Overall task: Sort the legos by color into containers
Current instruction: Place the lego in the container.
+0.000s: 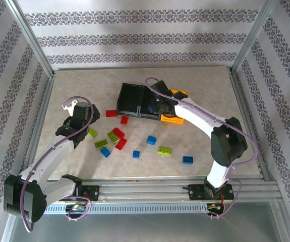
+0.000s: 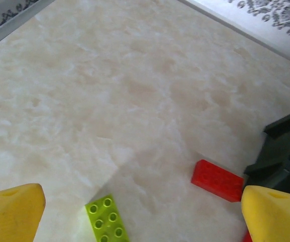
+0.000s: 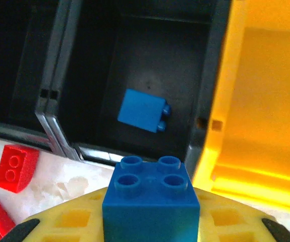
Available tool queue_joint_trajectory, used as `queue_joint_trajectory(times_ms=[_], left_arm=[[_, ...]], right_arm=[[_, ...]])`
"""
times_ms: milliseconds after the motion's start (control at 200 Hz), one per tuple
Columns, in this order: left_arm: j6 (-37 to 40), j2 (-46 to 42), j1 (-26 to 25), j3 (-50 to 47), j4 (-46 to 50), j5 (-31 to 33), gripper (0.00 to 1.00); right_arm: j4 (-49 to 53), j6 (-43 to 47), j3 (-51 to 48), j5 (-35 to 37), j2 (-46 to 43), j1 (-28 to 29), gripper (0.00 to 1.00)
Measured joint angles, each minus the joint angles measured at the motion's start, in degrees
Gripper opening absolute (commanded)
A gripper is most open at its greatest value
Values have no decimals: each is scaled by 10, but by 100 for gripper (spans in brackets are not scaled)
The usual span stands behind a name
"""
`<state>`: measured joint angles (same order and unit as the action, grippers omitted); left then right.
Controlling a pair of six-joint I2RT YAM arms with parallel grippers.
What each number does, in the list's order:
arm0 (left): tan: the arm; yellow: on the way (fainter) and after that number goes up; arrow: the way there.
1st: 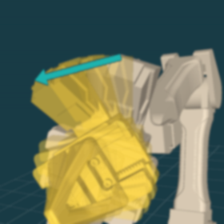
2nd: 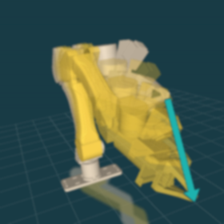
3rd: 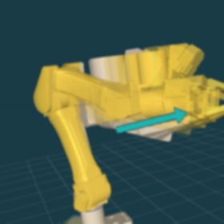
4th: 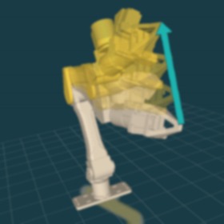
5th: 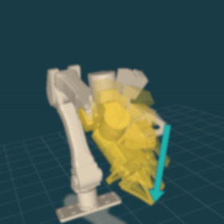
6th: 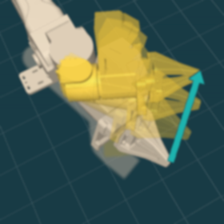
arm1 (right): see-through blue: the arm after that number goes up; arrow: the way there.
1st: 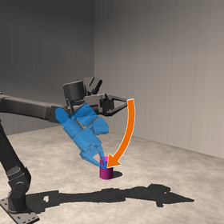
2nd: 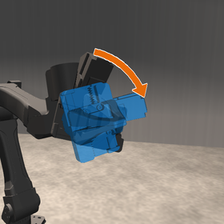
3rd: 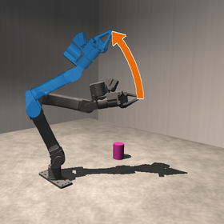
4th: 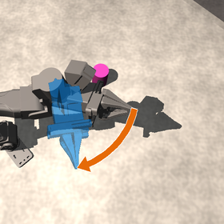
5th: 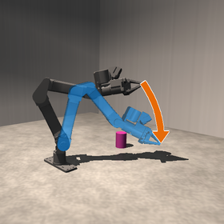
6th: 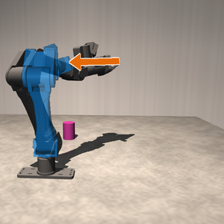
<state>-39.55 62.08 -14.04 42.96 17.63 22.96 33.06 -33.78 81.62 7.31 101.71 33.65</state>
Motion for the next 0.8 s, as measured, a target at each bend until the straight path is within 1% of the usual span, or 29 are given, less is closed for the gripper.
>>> queue_joint_trajectory(times_ms=[200, 365, 540, 690, 799], left_arm=[[-6, 3, 33, -11, 2, -23, 100], [-11, 15, 45, -13, 2, -45, 100], [-13, 31, 50, -17, 2, -67, 100], [-13, 46, 54, -17, 2, -82, 100], [-13, 53, 56, -18, 2, -90, 100]], right_arm=[[14, 35, 85, 8, 68, -1, 27], [21, 53, 130, 6, 116, -7, 27], [28, 61, 159, -2, 155, -20, 29], [33, 66, 163, -8, 170, -30, 30], [37, 68, 165, -12, 178, -36, 32]])
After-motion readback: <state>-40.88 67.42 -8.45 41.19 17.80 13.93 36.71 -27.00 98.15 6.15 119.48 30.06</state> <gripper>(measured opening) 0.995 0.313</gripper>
